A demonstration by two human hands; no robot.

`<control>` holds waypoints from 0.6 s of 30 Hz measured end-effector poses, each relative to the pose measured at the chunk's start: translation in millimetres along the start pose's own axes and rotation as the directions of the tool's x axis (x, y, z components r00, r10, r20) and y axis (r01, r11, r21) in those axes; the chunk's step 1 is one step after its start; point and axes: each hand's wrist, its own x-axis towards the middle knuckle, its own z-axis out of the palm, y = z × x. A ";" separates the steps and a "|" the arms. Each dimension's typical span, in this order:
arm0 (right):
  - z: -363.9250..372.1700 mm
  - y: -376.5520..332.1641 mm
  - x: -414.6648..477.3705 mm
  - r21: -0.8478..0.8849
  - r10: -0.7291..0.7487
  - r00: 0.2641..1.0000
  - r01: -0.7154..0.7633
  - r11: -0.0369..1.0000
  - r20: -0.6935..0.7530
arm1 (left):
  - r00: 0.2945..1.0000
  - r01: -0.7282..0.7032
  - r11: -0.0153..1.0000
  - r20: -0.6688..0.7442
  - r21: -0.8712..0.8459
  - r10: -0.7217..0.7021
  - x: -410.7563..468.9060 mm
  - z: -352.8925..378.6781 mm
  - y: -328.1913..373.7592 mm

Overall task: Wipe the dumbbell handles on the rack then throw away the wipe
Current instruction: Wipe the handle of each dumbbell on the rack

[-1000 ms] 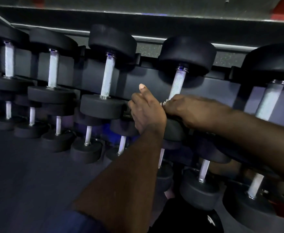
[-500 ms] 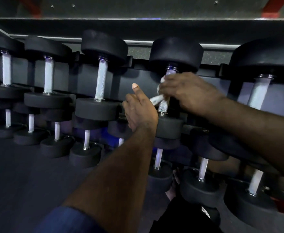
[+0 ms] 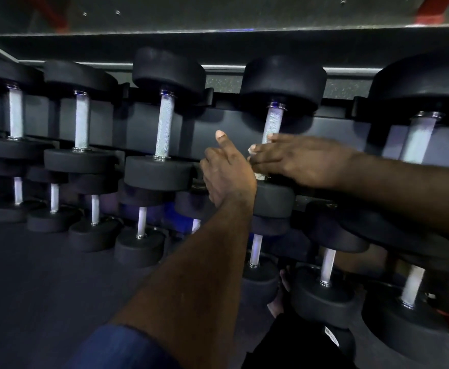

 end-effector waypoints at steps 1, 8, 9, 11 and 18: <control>-6.0 10.9 1.9 -0.005 0.074 0.997 -0.074 0.997 -0.035 | 1.000 0.000 1.000 0.001 -0.003 0.000 0.2 -0.6 -0.2; 11.3 0.5 0.8 0.022 -0.030 0.998 0.029 0.999 0.054 | 1.000 -0.004 1.000 0.012 -0.013 0.004 1.7 -2.5 0.5; 7.3 8.1 -2.6 0.025 -0.060 0.997 0.058 0.998 0.045 | 1.000 -0.001 1.000 0.014 -0.011 0.002 1.0 -2.5 0.1; -3.0 25.4 -2.1 0.046 0.084 0.996 -0.083 0.996 -0.028 | 1.000 -0.001 1.000 0.013 -0.017 0.001 1.7 -2.1 0.7; 16.8 -26.1 10.9 0.368 0.373 0.915 -0.297 0.881 -0.156 | 1.000 -0.013 1.000 0.011 -0.023 0.013 4.3 -3.6 1.0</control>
